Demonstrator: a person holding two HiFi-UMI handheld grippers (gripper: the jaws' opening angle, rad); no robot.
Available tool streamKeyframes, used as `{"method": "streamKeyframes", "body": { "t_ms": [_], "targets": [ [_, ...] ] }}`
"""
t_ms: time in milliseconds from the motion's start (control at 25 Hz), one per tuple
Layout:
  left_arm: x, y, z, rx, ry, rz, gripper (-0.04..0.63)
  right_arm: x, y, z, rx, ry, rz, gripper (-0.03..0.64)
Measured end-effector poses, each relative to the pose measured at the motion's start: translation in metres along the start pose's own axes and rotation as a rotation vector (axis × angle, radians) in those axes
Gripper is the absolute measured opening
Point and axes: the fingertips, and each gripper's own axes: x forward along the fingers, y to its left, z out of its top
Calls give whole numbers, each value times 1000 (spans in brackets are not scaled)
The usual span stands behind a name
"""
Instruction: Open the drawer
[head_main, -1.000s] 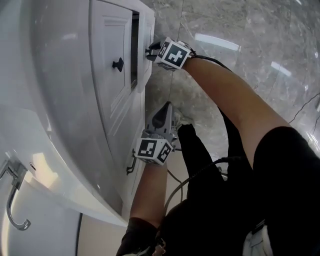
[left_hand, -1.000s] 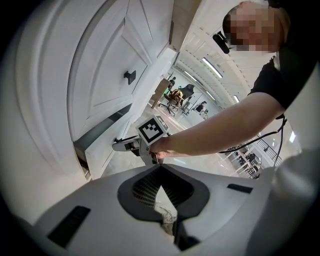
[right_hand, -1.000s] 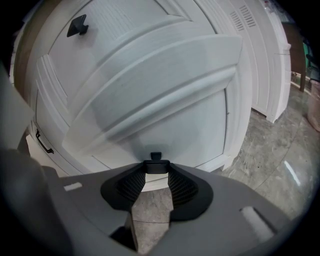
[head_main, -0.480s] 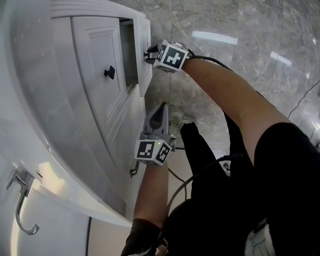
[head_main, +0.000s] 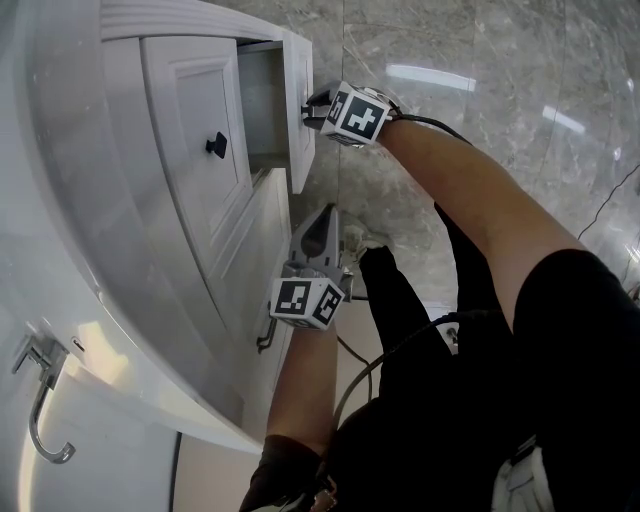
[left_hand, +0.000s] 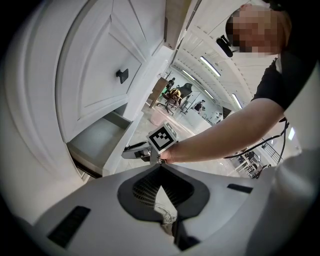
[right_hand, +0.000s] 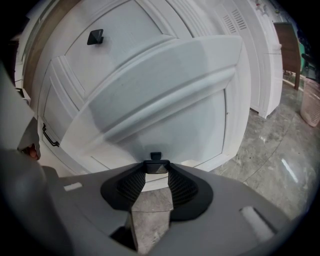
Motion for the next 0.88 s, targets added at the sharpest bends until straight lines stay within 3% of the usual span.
{"method": "streamKeyframes", "body": {
  "t_ms": [880],
  "targets": [
    [1,-11,-4,24,16,-12,0,-26,-4,-28,11,7,-13,138]
  ]
}}
